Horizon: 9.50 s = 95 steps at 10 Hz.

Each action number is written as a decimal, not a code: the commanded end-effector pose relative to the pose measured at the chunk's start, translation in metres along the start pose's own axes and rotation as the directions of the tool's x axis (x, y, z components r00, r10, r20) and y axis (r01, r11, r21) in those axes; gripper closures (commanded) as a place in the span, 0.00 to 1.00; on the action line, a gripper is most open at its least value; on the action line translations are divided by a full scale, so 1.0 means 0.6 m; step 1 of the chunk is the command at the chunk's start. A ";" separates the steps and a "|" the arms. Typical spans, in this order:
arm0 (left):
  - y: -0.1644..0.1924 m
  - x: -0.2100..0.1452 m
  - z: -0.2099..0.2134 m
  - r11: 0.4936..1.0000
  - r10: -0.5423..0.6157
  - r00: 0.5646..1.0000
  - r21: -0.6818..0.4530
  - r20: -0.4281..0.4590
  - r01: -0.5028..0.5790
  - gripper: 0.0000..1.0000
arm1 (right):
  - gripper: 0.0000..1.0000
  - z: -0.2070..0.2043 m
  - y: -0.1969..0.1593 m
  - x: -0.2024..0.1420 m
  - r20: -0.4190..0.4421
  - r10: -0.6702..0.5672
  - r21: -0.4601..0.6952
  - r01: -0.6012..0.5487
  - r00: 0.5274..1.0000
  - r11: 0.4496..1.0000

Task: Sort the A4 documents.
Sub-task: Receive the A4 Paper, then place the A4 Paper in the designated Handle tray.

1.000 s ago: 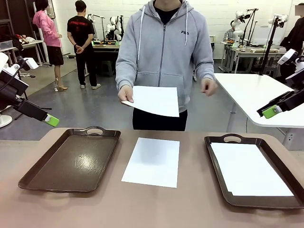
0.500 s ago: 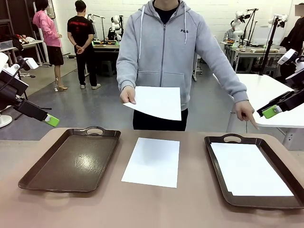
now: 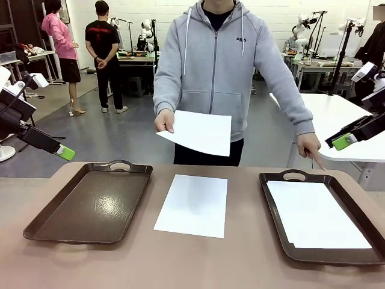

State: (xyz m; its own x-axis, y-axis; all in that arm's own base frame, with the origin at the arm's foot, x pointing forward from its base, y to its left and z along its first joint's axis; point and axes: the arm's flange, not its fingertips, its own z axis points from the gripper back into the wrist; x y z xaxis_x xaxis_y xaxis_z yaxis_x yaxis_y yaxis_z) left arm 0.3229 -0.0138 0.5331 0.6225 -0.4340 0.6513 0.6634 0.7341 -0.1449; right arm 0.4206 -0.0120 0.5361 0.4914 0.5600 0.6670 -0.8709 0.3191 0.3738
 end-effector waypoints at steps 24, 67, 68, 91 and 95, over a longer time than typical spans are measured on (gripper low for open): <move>0.001 -0.001 0.000 1.000 0.001 1.000 -0.007 0.004 -0.001 0.00 | 0.00 -0.195 -0.101 0.145 0.140 -0.468 0.173 0.443 0.873 0.879; 0.001 -0.001 0.000 1.000 0.001 1.000 -0.007 0.004 -0.001 0.00 | 1.00 -0.445 -0.154 0.186 0.199 -0.717 0.560 0.523 0.668 0.643; 0.001 -0.001 0.000 1.000 0.001 1.000 -0.007 0.004 -0.001 0.00 | 1.00 -0.445 -0.154 0.186 0.199 -0.717 0.560 0.523 0.668 0.643; 0.001 -0.001 0.000 1.000 0.001 1.000 -0.007 0.004 -0.001 0.00 | 0.99 -0.220 -0.214 -0.031 -0.083 -0.871 0.396 0.818 0.484 0.417; 0.001 -0.001 0.000 1.000 0.001 1.000 -0.007 0.004 -0.001 0.00 | 0.99 -0.215 -0.238 -0.116 -0.090 -0.864 0.336 0.831 0.496 0.442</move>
State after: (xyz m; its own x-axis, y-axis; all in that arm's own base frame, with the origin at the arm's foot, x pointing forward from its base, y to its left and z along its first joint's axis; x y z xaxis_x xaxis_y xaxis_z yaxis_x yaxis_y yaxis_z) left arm 0.3228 -0.0138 0.5331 0.6224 -0.4340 0.6514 0.6634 0.7342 -0.1447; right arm 0.5163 0.0130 0.3552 0.9966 0.0420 -0.0714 0.0540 0.3244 0.9444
